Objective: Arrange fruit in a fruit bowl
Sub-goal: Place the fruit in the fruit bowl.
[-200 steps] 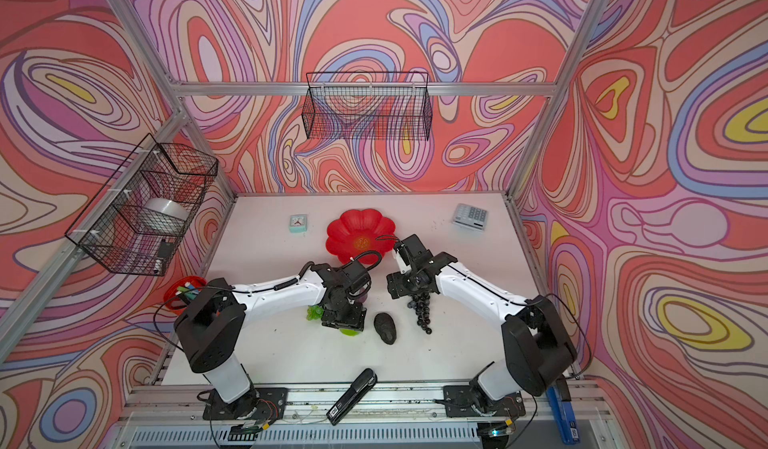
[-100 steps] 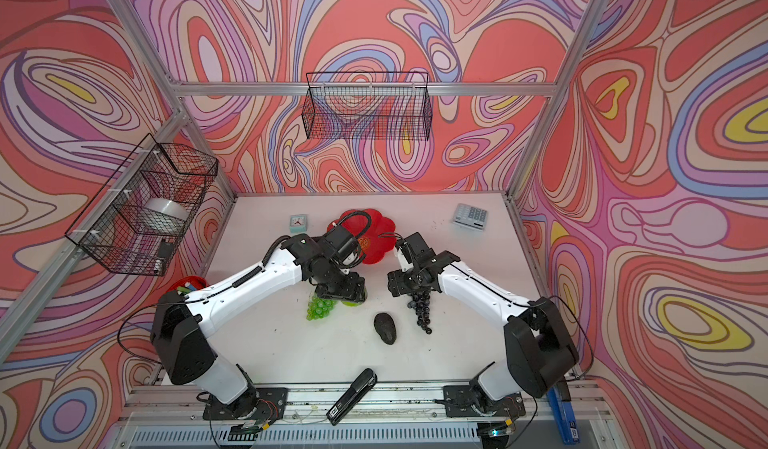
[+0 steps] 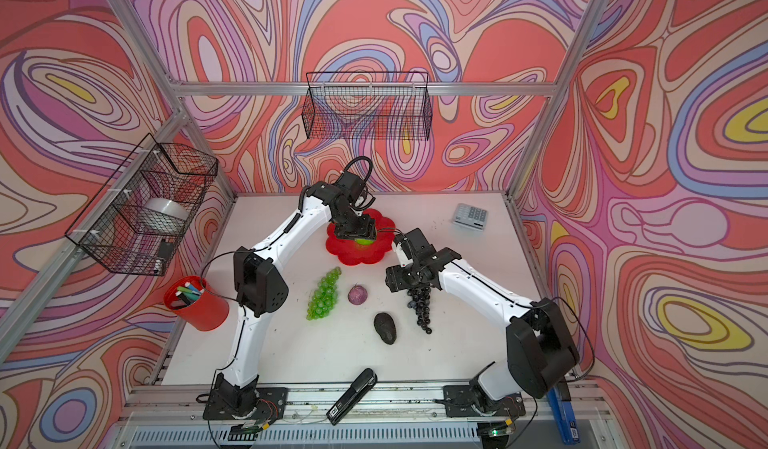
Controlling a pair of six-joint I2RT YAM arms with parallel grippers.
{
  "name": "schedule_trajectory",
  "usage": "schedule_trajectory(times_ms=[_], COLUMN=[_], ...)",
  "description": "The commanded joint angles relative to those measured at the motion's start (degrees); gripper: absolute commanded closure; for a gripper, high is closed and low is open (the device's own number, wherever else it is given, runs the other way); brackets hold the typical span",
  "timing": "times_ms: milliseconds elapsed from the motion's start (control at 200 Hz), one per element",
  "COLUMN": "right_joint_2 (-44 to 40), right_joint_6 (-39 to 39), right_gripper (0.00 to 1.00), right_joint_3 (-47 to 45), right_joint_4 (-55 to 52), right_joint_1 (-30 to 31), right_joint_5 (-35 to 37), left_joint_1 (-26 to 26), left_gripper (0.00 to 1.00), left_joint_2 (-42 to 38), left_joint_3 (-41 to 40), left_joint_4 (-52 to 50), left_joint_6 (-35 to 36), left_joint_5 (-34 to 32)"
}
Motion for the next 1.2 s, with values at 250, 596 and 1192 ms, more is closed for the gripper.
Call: schedule_trajectory(times_ms=[250,596,1192], right_joint_2=[-1.1,-0.5,1.6], right_joint_6=[0.1,2.0,1.9], right_gripper=[0.29,0.29,0.29], right_joint_3=[0.9,-0.1,-0.1], right_joint_4=[0.2,0.4,-0.4], right_joint_1=[-0.2,0.7,1.3], right_joint_5=[-0.3,-1.5,-1.8], left_joint_1=[2.4,3.3,4.2], left_gripper=[0.59,0.59,0.55], left_joint_2=[6.6,9.9,13.1], left_joint_3=[3.6,3.7,3.8], left_joint_4=[-1.2,3.8,7.5], left_joint_6=[1.7,0.6,-1.1], left_joint_5=[-1.3,-1.3,-1.9])
